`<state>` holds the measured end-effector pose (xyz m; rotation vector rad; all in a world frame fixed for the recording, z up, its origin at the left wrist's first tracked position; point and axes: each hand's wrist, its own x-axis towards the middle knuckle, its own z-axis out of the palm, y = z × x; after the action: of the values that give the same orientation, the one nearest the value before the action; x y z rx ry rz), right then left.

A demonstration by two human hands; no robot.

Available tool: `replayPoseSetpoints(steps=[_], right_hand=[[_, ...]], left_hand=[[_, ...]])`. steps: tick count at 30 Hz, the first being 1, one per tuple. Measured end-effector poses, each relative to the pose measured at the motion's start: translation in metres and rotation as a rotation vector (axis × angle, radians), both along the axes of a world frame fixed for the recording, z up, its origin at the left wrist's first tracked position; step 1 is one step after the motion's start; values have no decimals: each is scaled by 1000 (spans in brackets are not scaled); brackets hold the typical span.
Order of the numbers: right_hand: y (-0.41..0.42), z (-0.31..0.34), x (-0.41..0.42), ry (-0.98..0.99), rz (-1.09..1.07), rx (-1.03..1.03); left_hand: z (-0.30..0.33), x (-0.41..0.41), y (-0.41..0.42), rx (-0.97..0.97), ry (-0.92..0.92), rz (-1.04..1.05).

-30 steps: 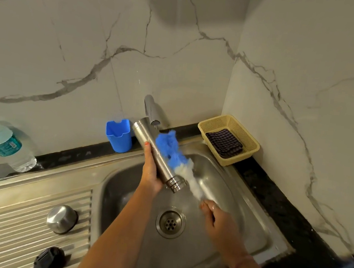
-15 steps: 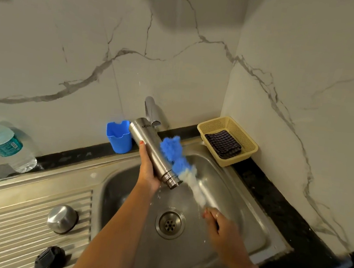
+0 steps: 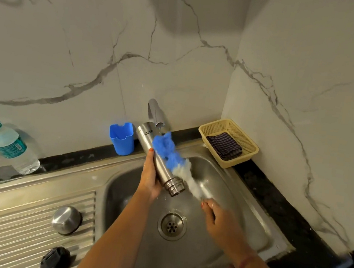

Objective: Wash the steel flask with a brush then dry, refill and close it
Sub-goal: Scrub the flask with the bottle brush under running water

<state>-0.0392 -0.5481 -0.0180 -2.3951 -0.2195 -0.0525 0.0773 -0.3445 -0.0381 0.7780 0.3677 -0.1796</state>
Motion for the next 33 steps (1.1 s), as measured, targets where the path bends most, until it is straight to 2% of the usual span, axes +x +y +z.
replayPoseSetpoints(steps=[3,7,11,15,18,24,29,33], right_hand=[[4,-11,-6,13,-40,-8],[31,10,30,-115,-68,-140],[44,21,55,-140,-125,-234],[42,3,20,-164,-127,-274],[45,-8,-4,-116,-116,-199],[51,-18,37,5,-214,122],[38,-30,2,-43,-142,107],[25,-35,-20,-1,-123,171]], left_hand=[[-3,-3,2,26,11,-54],[-3,-14,-10,49,71,-121],[-11,-21,-14,86,103,-110],[-20,-20,-1,75,105,-57],[-21,-20,7,51,102,-64],[-12,-26,5,32,114,-91],[-11,-17,9,-5,84,-90],[-6,-12,11,4,92,28]])
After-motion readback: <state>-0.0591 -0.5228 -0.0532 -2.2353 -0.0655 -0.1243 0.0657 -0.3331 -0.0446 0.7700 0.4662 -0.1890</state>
